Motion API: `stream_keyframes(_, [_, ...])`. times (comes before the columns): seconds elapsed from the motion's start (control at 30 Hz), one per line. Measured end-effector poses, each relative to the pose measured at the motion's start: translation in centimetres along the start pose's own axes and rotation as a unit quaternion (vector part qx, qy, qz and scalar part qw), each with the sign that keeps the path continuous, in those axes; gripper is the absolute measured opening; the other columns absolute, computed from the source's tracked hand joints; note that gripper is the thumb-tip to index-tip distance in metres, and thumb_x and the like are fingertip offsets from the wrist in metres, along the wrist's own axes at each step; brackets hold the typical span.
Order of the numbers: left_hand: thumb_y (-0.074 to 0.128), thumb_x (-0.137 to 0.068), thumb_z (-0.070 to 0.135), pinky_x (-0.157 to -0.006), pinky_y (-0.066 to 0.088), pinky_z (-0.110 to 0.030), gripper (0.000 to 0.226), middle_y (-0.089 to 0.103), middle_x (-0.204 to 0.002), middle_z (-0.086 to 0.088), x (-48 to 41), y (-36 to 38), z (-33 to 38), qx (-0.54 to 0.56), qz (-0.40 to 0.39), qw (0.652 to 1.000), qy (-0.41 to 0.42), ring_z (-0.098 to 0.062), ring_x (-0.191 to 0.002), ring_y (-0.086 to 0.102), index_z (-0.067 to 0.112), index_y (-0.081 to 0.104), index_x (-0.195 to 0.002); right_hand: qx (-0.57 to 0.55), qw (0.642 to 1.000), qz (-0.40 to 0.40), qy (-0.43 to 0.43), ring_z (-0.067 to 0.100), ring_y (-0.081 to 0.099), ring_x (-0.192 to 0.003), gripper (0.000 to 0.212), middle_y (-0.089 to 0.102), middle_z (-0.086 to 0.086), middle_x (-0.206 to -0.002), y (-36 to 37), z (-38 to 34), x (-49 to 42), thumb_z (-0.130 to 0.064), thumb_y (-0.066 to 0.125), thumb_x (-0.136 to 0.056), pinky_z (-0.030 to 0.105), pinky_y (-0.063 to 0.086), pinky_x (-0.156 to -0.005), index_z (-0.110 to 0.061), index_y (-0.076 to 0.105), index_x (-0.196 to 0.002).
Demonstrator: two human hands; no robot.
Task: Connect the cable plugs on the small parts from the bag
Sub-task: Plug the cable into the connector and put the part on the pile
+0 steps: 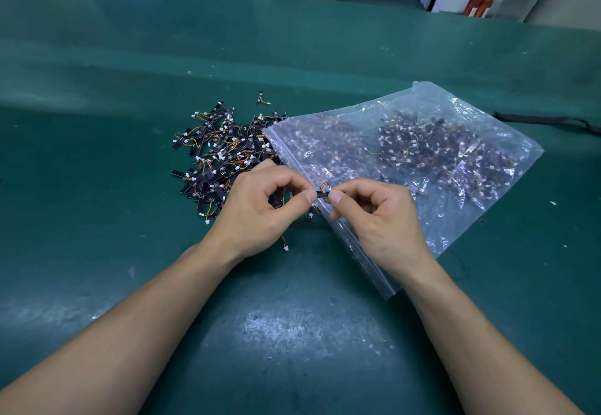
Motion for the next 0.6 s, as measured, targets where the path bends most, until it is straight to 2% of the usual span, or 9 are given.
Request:
stream_keyframes(0.2, [0.068,-0.085,0.019,-0.068,0.044,-0.029,0.011,0.066,-0.072,0.009,0.0,-0.02,0.2,-0.008,0.003,1.0,0.006,-0.012,-0.075,0.051,0.023,0.069,-0.076,-0.012,1.0,0.0,0.006,0.004,0.049,-0.054,0.02,0.068,-0.007,-0.063,-0.04,0.05,0.06,-0.007,0.07,-0.092,0.015,0.038,-0.055,-0.017,0.074,-0.075])
stream_keyframes(0.4, [0.068,-0.085,0.021,-0.07,0.046,-0.033,0.009,0.066,-0.072,0.011,0.01,0.06,0.02,-0.014,-0.001,1.0,-0.001,-0.016,-0.076,0.052,0.022,0.07,-0.076,-0.001,1.0,0.007,0.0,0.003,0.048,-0.053,0.021,0.067,-0.009,-0.061,-0.11,-0.03,0.01,-0.008,0.071,-0.092,0.015,0.039,-0.054,-0.018,0.072,-0.073])
stream_keyframes(0.5, [0.067,-0.086,0.026,-0.07,0.045,-0.03,0.01,0.065,-0.072,0.013,0.05,0.02,-0.11,-0.006,-0.004,1.0,-0.006,-0.015,-0.076,0.052,0.022,0.071,-0.077,0.011,1.0,0.007,0.0,0.005,0.048,-0.053,0.021,0.067,-0.009,-0.061,-0.07,-0.01,0.06,-0.009,0.071,-0.093,0.016,0.038,-0.054,-0.018,0.073,-0.074])
stream_keyframes(0.6, [0.068,-0.085,0.022,-0.07,0.045,-0.03,0.01,0.065,-0.071,0.013,0.03,-0.04,-0.11,-0.001,-0.002,1.0,-0.008,-0.013,-0.076,0.052,0.022,0.071,-0.076,0.005,1.0,0.004,0.002,0.008,0.051,-0.056,0.019,0.068,-0.008,-0.063,-0.01,-0.12,0.11,-0.01,0.071,-0.092,0.02,0.041,-0.056,-0.018,0.073,-0.075])
Point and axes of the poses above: each hand's wrist, its own x-axis away from the middle knuckle, its own y-axis out of the palm, z = x × y, the point moved 8 cm from there along -x, towards the middle knuckle
